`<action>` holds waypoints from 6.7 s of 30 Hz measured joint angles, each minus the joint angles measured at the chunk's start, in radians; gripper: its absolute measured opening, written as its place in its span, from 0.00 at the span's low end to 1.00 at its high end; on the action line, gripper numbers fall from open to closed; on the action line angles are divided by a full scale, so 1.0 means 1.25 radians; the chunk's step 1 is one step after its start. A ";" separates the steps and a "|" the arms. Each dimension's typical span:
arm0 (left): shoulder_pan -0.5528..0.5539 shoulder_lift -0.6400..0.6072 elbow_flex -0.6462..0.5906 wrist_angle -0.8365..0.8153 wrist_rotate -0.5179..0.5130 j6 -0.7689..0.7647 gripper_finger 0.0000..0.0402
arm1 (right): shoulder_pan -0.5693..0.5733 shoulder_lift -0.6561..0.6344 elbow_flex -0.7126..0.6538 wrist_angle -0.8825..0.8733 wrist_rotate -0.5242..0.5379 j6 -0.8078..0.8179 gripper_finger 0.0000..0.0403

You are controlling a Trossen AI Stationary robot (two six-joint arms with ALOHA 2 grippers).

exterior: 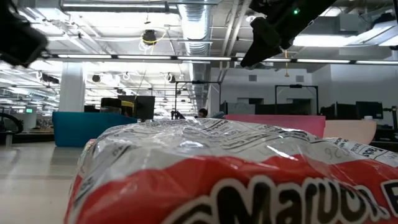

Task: Pick & Place Food Item
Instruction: Put the green noodle pack into the red bin

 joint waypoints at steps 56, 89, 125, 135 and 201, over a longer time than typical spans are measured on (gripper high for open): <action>-0.157 0.164 -0.001 -0.169 0.182 -0.069 0.32 | -0.003 0.000 0.000 0.002 0.000 -0.013 0.33; 0.046 0.157 -0.001 -0.053 0.156 0.074 0.32 | -0.009 0.001 0.000 0.008 -0.001 -0.013 0.33; -0.151 0.024 0.000 -0.149 0.112 -0.250 0.32 | -0.009 0.001 0.000 0.005 -0.004 -0.013 0.33; -0.151 0.025 -0.048 -0.069 0.111 -0.292 0.36 | -0.009 0.001 0.000 0.004 -0.004 -0.013 0.33; -0.155 0.184 -0.114 0.251 0.102 -0.257 0.00 | -0.009 0.001 0.000 -0.001 -0.025 -0.012 0.33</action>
